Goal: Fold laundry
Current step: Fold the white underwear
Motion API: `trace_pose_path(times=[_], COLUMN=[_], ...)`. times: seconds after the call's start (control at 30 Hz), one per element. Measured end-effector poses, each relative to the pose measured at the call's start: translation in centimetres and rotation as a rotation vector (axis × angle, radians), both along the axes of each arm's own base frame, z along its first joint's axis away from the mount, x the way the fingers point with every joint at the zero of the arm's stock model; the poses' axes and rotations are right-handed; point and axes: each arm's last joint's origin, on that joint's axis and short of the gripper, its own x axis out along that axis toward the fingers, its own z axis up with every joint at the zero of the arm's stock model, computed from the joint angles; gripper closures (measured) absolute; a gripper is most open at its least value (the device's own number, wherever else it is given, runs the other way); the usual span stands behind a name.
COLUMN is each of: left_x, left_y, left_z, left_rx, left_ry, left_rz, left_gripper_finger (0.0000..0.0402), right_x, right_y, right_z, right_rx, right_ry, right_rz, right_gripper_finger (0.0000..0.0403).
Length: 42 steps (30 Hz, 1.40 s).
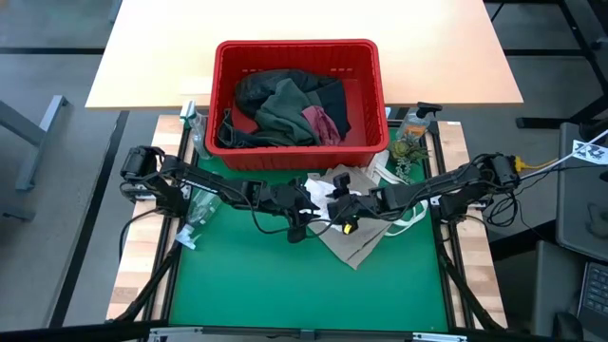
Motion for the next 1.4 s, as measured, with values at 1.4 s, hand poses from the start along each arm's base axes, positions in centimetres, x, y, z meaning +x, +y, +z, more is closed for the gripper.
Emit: trace_pose_path(times=[1.4], left_x=[2.9], left_y=[-0.1], left_z=[-8.4], left_rx=[-0.010], left_ry=[0.092], left_rz=[0.077], left_gripper_finger=[0.0301], right_x=[-5.5], right_y=[-1.7], right_z=[-2.6], right_rx=[0.454], right_ry=[-0.026], right_rz=[-0.194], right_gripper_finger=[0.0265])
